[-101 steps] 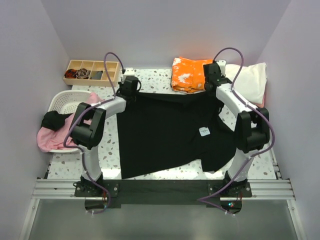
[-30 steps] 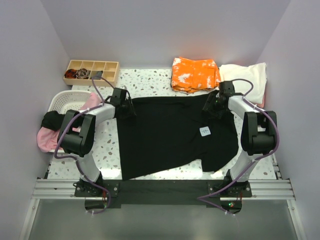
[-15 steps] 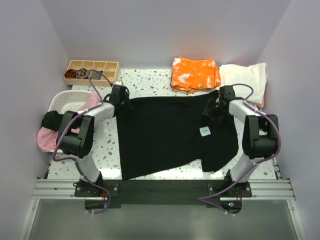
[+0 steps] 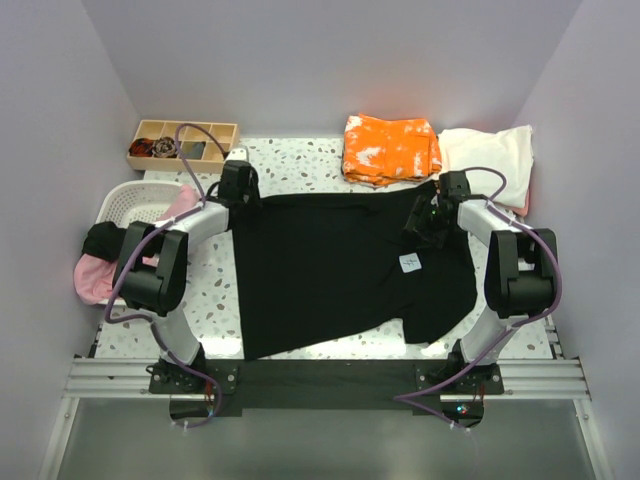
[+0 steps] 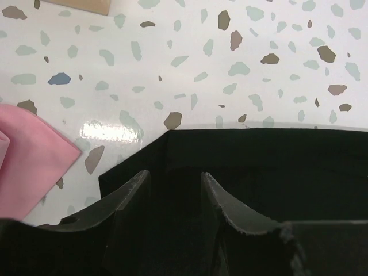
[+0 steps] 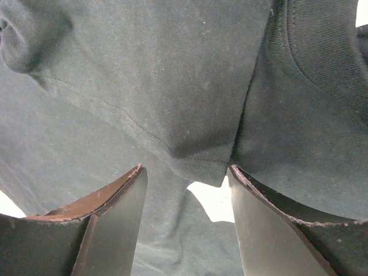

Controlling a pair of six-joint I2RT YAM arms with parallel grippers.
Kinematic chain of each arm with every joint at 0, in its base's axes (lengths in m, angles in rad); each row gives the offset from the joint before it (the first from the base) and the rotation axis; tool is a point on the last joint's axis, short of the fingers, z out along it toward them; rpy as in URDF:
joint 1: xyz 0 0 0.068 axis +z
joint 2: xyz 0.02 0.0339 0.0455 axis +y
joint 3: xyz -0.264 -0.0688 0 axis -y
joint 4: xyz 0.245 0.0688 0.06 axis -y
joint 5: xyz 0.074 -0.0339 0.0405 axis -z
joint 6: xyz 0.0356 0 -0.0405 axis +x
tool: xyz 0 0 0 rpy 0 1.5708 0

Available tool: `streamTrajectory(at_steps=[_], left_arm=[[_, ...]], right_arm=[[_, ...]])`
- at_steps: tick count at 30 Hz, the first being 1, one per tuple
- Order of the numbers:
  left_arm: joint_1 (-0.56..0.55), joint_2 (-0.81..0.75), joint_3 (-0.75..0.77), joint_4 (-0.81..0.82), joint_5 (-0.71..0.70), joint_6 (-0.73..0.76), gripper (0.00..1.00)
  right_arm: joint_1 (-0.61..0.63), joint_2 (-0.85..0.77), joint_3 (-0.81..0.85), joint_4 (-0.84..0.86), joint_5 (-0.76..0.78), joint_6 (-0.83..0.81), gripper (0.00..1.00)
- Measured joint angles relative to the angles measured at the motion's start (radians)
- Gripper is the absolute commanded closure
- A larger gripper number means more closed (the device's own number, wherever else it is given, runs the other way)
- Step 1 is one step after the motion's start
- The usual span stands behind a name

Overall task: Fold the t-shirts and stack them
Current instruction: Grap the side of the flattened tshirt furthest away from the robot with both arms

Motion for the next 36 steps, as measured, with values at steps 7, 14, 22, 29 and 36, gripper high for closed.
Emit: streamTrajectory(at_steps=[7, 14, 22, 29, 36], left_arm=[[-0.001, 0.050, 0.002, 0.025, 0.000, 0.022, 0.54], [-0.007, 0.113, 0.002, 0.026, -0.002, 0.023, 0.55], [-0.009, 0.116, 0.002, 0.027, -0.017, 0.030, 0.72], [-0.009, 0.133, 0.005, 0.027, -0.020, 0.047, 0.96], [-0.010, 0.135, 0.009, 0.025, -0.028, 0.062, 1.00]], right_arm=[[0.000, 0.000, 0.000, -0.003, -0.007, -0.002, 0.37], [0.000, -0.016, -0.024, -0.010, 0.004, -0.001, 0.37], [0.000, -0.016, -0.050, 0.013, 0.021, 0.003, 0.47], [0.000, 0.000, -0.059, 0.078, -0.002, 0.006, 1.00], [0.000, 0.002, -0.055, 0.085, -0.010, -0.006, 1.00]])
